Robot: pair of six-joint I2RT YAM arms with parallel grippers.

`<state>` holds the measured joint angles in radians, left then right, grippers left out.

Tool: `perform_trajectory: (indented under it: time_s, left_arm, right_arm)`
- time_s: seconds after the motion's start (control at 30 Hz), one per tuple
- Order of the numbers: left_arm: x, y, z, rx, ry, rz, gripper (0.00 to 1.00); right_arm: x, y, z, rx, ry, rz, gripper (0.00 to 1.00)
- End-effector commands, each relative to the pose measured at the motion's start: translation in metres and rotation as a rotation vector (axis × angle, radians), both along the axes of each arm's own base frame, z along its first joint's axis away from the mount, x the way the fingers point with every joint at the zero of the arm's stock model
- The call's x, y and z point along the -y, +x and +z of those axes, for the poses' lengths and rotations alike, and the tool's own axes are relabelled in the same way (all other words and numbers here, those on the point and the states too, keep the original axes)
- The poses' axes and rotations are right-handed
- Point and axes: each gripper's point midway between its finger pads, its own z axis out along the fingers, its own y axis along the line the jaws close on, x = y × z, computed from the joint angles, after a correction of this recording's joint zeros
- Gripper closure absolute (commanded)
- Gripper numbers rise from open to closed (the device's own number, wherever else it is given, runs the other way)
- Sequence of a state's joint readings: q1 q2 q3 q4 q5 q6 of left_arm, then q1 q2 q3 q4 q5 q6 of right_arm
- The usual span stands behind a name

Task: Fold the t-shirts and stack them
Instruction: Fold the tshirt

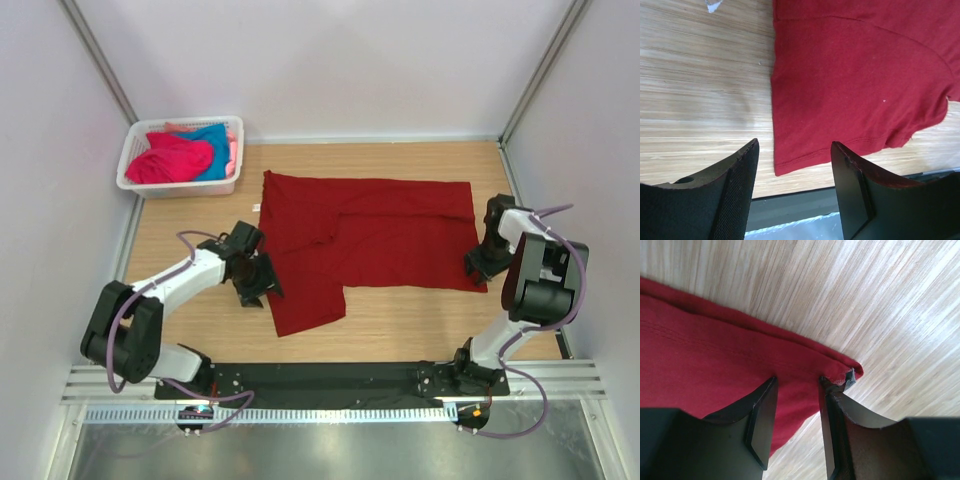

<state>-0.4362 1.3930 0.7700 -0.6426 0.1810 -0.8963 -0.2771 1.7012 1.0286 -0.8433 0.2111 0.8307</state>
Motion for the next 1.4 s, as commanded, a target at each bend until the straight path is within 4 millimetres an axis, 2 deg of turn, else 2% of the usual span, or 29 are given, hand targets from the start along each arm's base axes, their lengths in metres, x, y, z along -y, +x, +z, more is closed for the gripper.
perform_trajectory:
  time_s: [0.0,0.23,0.43,0.53,0.57,0.63,0.67,0.7,0.73,0.77,0.83,0.87,0.9,0.97,1.0,1.17,1.23,1.37]
  left_arm:
    - [0.005,0.005,-0.007,0.019,0.013,0.025,0.39]
    - [0.011,-0.001,-0.027,-0.007,0.059,0.000,0.41]
    - [0.006,-0.004,-0.039,-0.017,0.106,0.006,0.50]
    - [0.004,-0.005,-0.042,-0.021,0.125,-0.002,0.68]
    - [0.002,-0.005,-0.042,-0.017,0.132,0.004,0.80]
    - [-0.002,-0.004,-0.038,-0.005,0.148,-0.002,0.91]
    - [-0.002,-0.003,-0.036,0.002,0.154,-0.007,0.99]
    - [-0.005,-0.002,-0.035,0.009,0.167,-0.006,1.00]
    - [-0.007,-0.003,-0.032,0.004,0.174,-0.010,1.00]
    - [-0.006,-0.002,-0.024,0.014,0.171,-0.018,1.00]
    - [-0.006,-0.004,-0.020,0.012,0.167,-0.026,0.98]
    - [-0.006,-0.003,-0.016,0.020,0.167,-0.030,0.82]
    - [-0.007,-0.003,-0.013,0.024,0.170,-0.033,0.72]
    - [-0.010,-0.006,-0.005,0.024,0.180,-0.035,0.56]
    - [-0.015,-0.006,-0.003,0.030,0.200,-0.030,0.53]
    - [-0.011,-0.016,0.005,0.031,0.173,-0.017,0.49]
    - [-0.005,-0.025,0.000,0.008,0.138,-0.007,0.49]
    - [0.010,-0.036,-0.008,-0.004,0.087,-0.001,0.48]
  right_arm:
    - [0.011,0.009,0.001,0.077,-0.063,-0.038,0.54]
    - [0.014,0.007,-0.009,0.102,-0.080,-0.052,0.56]
    - [0.015,0.004,-0.012,0.088,-0.085,-0.064,0.64]
    - [0.017,0.004,-0.008,0.094,-0.100,-0.069,0.70]
    - [0.018,0.006,-0.005,0.102,-0.103,-0.065,0.75]
    - [0.018,0.007,-0.002,0.102,-0.102,-0.059,0.80]
    - [0.019,0.010,0.001,0.109,-0.103,-0.056,0.81]
    - [0.019,0.011,0.003,0.112,-0.103,-0.050,0.82]
    - [0.018,0.009,0.005,0.102,-0.098,-0.045,0.82]
    - [0.019,0.008,0.014,0.093,-0.101,-0.047,0.71]
    - [0.018,0.003,0.016,0.073,-0.100,-0.045,0.68]
    - [0.019,0.001,0.022,0.081,-0.109,-0.043,0.65]
    - [0.019,-0.002,0.024,0.081,-0.113,-0.048,0.64]
    - [0.019,-0.006,0.029,0.097,-0.128,-0.053,0.62]
    - [0.020,-0.008,0.030,0.096,-0.137,-0.057,0.62]
    - [0.016,-0.012,0.023,0.110,-0.121,-0.080,0.61]
    - [0.011,-0.011,0.019,0.131,-0.103,-0.096,0.61]
    - [0.005,-0.021,-0.001,0.125,-0.083,-0.144,0.62]
